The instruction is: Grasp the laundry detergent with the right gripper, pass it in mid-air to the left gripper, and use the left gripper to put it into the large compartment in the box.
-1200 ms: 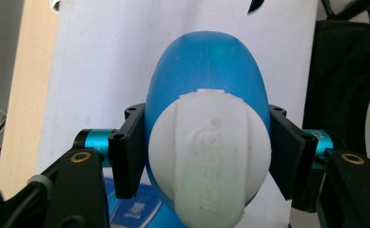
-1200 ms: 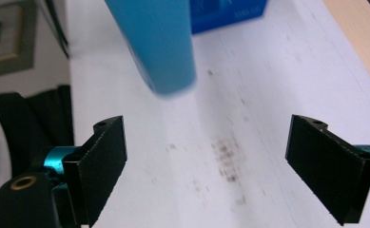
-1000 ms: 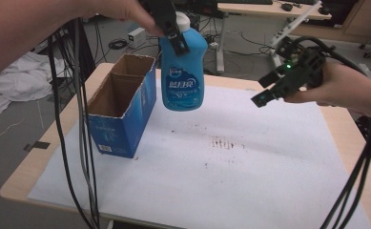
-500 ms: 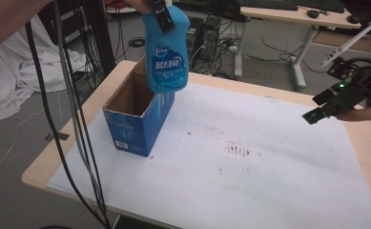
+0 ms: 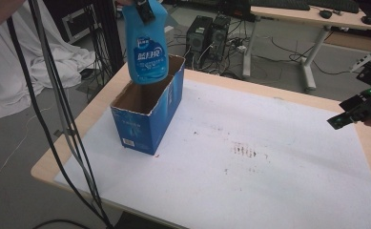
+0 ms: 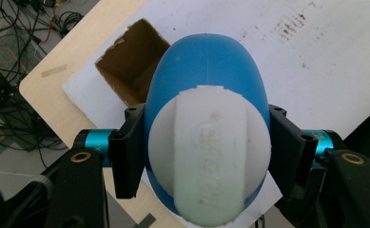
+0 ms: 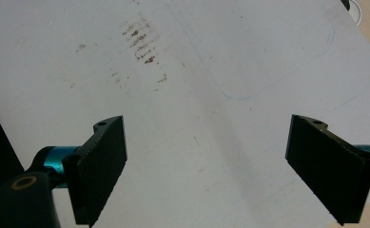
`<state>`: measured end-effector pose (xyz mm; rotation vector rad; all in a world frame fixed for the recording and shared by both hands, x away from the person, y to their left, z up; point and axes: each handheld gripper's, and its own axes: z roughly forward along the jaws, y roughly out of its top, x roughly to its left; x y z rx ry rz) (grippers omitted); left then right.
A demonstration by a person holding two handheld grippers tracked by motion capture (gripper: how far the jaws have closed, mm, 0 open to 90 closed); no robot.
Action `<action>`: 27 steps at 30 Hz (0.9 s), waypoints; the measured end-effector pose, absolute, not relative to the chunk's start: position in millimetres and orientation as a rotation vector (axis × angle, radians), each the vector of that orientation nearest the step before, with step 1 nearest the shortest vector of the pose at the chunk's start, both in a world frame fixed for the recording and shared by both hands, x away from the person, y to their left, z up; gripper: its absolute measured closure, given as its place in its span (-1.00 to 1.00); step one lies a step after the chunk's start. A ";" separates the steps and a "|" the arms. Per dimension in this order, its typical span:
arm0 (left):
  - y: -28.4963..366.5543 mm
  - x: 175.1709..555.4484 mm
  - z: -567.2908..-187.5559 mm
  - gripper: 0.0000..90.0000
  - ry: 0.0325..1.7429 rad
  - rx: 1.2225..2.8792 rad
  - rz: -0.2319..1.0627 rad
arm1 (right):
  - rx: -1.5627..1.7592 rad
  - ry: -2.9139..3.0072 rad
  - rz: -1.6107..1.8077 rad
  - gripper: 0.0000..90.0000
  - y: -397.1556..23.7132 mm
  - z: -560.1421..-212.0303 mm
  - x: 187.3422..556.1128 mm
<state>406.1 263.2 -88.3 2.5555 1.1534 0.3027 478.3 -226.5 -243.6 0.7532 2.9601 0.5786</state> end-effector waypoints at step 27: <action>266.2 411.5 -131.6 -0.15 1.204 2.633 0.267 | 0.779 2.951 0.569 -0.71 -242.1 -245.8 474.8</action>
